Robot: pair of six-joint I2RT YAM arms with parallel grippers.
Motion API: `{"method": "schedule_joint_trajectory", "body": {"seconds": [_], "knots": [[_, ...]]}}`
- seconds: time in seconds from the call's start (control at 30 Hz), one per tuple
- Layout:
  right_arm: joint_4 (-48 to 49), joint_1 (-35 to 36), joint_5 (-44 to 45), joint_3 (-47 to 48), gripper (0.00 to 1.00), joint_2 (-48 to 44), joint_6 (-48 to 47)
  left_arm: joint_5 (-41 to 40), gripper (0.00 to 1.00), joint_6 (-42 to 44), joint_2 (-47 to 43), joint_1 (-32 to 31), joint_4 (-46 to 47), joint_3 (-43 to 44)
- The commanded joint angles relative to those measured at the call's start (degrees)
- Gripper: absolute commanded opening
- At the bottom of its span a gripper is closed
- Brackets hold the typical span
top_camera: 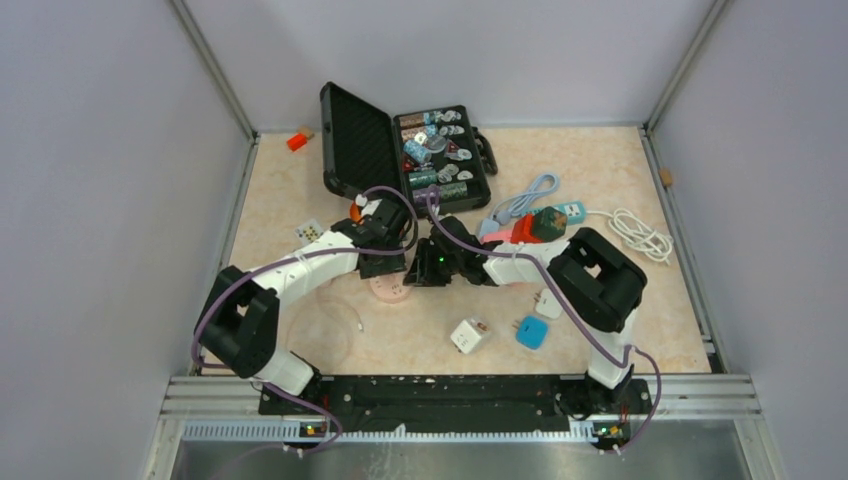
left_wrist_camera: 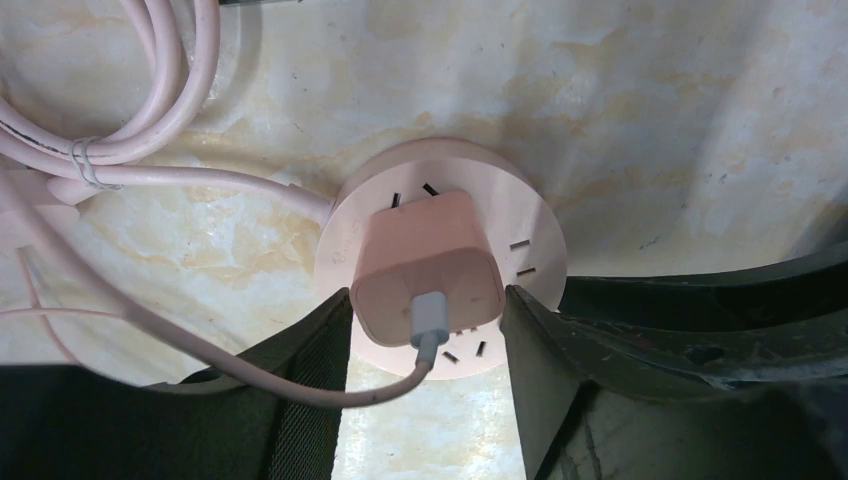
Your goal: Pull the plug off the socket
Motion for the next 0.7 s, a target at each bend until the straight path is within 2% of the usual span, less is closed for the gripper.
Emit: {"method": "schedule_joint_trajectory", "body": {"seconds": [0.0,0.17,0.3,0.53,0.67], "knots": [[0.95,-0.44,0.36,1.2,0.32,1.79,-0.92,-4.6,0.63,-2.29,-0.87,-0.57,1.36,1.62],[0.56,-0.44,0.91,0.23,0.31,2.01,0.11,-6.71,0.73,-4.47,-0.5,-0.59,4.14,1.4],[0.64,-0.43,1.02,-0.01,0.3,1.79,0.13,-8.82,0.72,-6.1,-1.22,-0.61,4.96,0.55],[0.65,-0.37,1.36,-0.07,0.29,1.91,0.1,-9.5,0.58,-6.81,-2.08,-0.68,7.01,-1.81],[0.55,-0.43,1.63,-0.18,0.26,1.91,0.46,-7.34,0.42,-6.85,-1.06,-0.89,5.51,-1.02]]}}
